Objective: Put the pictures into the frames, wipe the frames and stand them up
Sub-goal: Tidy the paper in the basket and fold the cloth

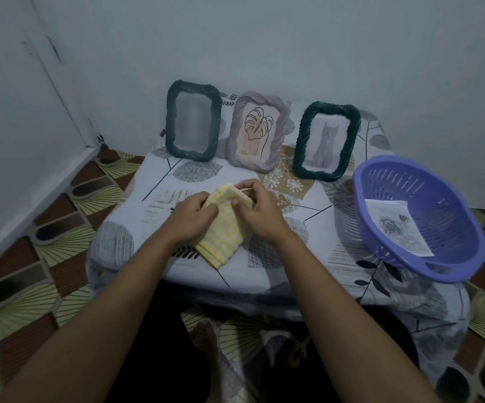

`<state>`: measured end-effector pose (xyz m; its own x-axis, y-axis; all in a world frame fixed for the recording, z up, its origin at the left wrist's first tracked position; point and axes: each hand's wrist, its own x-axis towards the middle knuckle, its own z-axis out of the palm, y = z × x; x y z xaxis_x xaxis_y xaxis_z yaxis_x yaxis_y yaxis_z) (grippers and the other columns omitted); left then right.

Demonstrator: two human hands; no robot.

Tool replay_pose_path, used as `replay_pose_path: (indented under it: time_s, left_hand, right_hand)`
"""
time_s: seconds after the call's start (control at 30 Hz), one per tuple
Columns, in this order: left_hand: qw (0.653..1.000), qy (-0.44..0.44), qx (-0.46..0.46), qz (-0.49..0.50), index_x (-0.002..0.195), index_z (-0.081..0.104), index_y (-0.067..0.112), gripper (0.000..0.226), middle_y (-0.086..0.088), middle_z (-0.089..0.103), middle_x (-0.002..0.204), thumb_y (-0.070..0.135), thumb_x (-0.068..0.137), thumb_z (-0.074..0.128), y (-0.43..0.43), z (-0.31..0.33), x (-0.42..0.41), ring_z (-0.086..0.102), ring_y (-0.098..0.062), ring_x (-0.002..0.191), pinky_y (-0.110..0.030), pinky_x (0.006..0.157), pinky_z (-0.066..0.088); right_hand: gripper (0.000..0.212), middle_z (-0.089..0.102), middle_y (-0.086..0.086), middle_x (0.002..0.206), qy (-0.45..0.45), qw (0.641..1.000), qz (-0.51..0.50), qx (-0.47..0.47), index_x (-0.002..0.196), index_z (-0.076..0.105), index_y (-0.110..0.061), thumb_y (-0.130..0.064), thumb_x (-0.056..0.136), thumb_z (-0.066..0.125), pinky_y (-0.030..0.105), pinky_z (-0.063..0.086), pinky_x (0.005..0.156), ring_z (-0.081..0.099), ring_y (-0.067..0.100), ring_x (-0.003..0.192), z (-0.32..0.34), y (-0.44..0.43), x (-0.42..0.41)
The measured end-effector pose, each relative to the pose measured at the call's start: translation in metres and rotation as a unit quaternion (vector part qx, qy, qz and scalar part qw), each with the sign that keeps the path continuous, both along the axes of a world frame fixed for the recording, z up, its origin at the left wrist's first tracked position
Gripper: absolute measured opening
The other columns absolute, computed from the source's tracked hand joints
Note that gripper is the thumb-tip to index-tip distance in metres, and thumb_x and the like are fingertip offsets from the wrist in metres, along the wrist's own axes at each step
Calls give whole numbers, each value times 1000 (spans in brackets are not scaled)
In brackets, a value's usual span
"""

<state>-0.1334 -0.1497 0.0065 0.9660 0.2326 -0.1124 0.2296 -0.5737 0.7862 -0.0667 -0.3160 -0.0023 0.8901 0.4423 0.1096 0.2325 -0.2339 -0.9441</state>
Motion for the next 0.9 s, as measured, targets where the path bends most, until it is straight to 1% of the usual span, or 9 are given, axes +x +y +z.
replay_pose_path:
  time_s: [0.07,0.17,0.23,0.37,0.47,0.57,0.77,0.83,0.9]
  left_hand:
    - [999,-9,16,34,99,61,11,19,-4,64,93,25,96,49,9,-4,-3,61,-25,89,-32,67,42]
    - [994,-6,32,108,100,59,12,18,-3,61,92,24,97,46,26,-10,-9,57,-26,89,-33,69,37]
    - [987,-3,54,154,105,57,11,21,-6,60,97,25,98,44,38,-13,-12,55,-28,92,-34,74,37]
    - [973,-6,115,201,116,54,7,27,-17,60,111,24,99,43,66,-18,-8,56,-35,102,-37,79,38]
    - [964,7,156,214,124,52,3,32,-21,61,120,23,100,42,86,-24,1,57,-39,107,-43,87,44]
    - [958,17,189,215,124,52,4,34,-21,61,121,26,101,41,101,-29,7,56,-42,111,-53,95,46]
    - [957,20,192,216,131,50,3,41,-24,57,127,30,99,47,116,-27,22,54,-44,114,-54,94,47]
    - [949,27,208,234,137,46,6,47,-22,49,138,30,97,53,112,-23,23,46,-42,125,-53,102,41]
    - [926,28,278,256,138,44,7,49,-21,43,144,26,95,57,106,-19,23,38,-41,131,-53,105,33]
  right_hand:
    - [32,63,-2,112,-12,999,2,-31,123,56,-22,-15,93,65,38,52,93,60,13,105,-5,10,-1]
    - [41,57,0,134,-77,989,-11,-127,133,53,-20,-18,93,60,45,37,110,50,18,125,-18,21,-2]
    - [44,52,-1,142,-118,971,-27,-206,137,51,-24,-21,93,54,44,25,115,42,20,135,-23,26,-4]
    - [53,21,3,164,-159,919,-22,-359,153,30,-28,-36,101,36,53,0,120,9,25,153,-33,31,-6]
    - [58,2,5,167,-146,888,0,-436,159,12,-29,-47,104,20,57,-8,119,-5,29,154,-39,34,-5]
    - [59,-3,4,167,-134,879,10,-457,159,6,-30,-50,104,15,58,-9,119,-8,28,153,-40,36,-4]
    - [60,-1,3,168,-140,878,2,-457,159,8,-31,-50,103,17,59,-8,120,-6,27,154,-41,35,-3]
    - [60,-1,3,168,-143,878,1,-456,159,9,-31,-50,103,16,59,-7,120,-6,27,154,-42,35,-3]
    - [60,-2,3,168,-144,878,1,-457,159,8,-31,-51,103,16,59,-7,120,-6,27,154,-42,35,-2]
